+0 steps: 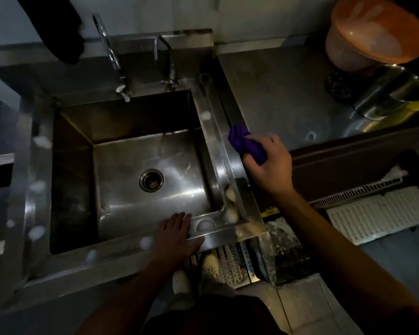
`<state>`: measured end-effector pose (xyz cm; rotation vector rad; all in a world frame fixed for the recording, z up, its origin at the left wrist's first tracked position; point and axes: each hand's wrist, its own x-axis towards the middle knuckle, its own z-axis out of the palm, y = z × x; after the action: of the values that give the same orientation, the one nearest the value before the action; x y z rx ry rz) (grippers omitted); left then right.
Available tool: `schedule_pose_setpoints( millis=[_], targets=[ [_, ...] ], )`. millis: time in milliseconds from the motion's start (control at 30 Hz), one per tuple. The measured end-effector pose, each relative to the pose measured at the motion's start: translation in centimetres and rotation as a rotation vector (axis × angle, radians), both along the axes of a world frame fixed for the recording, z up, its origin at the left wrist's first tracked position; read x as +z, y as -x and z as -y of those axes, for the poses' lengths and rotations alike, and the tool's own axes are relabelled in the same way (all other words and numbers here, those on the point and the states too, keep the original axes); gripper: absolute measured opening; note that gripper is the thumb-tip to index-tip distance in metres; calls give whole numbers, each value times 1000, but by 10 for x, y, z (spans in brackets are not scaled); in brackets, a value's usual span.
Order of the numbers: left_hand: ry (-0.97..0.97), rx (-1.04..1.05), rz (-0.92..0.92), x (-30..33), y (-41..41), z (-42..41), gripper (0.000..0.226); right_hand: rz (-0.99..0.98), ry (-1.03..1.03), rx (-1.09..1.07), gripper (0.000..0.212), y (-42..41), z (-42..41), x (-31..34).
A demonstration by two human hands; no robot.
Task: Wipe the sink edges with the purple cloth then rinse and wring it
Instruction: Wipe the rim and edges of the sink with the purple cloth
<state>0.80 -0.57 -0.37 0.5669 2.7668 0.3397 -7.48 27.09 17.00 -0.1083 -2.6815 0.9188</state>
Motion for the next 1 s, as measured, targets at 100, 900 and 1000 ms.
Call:
schedule_pose_setpoints(
  millis=[100, 900, 1000],
  targets=[
    [-21, -15, -21, 2, 1, 0, 77, 38, 22, -7, 49, -29, 8, -7],
    [28, 253, -47, 4, -17, -23, 66, 248, -103, 450, 42, 90, 2, -37],
    [51, 305, -59, 2, -16, -26, 68, 325, -196, 503, 44, 130, 8, -41]
  ],
)
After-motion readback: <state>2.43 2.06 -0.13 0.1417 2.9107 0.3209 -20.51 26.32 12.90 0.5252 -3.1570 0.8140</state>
